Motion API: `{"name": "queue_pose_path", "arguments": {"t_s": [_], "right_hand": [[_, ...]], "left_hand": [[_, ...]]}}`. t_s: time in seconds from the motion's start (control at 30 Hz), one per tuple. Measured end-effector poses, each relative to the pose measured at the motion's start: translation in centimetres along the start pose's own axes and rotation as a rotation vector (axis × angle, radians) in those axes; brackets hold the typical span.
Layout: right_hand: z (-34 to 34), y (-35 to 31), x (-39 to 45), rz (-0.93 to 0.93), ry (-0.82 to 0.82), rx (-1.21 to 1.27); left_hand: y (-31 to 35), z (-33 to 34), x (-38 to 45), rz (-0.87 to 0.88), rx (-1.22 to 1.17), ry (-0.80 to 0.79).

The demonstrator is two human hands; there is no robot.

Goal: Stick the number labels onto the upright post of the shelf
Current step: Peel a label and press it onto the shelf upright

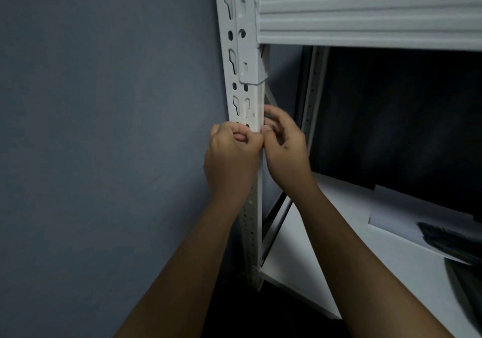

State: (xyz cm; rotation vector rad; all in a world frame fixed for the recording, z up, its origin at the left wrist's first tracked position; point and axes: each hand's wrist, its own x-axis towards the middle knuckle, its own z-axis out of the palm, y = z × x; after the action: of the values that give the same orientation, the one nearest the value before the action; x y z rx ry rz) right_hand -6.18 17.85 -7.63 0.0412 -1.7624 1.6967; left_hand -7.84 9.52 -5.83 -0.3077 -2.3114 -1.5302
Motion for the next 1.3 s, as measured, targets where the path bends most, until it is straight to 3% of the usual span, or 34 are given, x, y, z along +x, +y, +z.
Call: {"name": "queue_pose_path", "arguments": {"t_s": [0.2, 0.37, 0.53, 0.87, 0.97, 1.1, 1.3], "right_hand": [[0.2, 0.1, 0.0, 0.016, 0.024, 0.0], [-0.1, 0.0, 0.0, 0.022, -0.011, -0.034], [-0.5, -0.1, 0.0, 0.05, -0.039, -0.038], [-0.5, -0.9, -1.6, 0.049, -0.002, -0.03], [-0.2, -0.9, -2.3, -0.014, 0.043, -0.128], [0.1, -0.7, -3.0, -0.253, 0.141, -0.362], [0.0, -2.0, -3.0, -0.308, -0.044, -0.326]], "left_hand": [[-0.6, 0.4, -0.9, 0.088, 0.072, -0.018], [-2.4, 0.2, -1.6, 0.055, 0.037, -0.011], [-2.2, -1.3, -0.2, 0.108, -0.22, -0.065], [-2.3, -3.1, 0.2, -0.032, -0.531, -0.273], [-2.0, -3.6, 0.2, -0.036, -0.555, -0.304], [-1.7, -4.1, 0.0, -0.024, -0.563, -0.334], [-1.7, -4.7, -0.1, 0.018, -0.605, -0.327]]}}
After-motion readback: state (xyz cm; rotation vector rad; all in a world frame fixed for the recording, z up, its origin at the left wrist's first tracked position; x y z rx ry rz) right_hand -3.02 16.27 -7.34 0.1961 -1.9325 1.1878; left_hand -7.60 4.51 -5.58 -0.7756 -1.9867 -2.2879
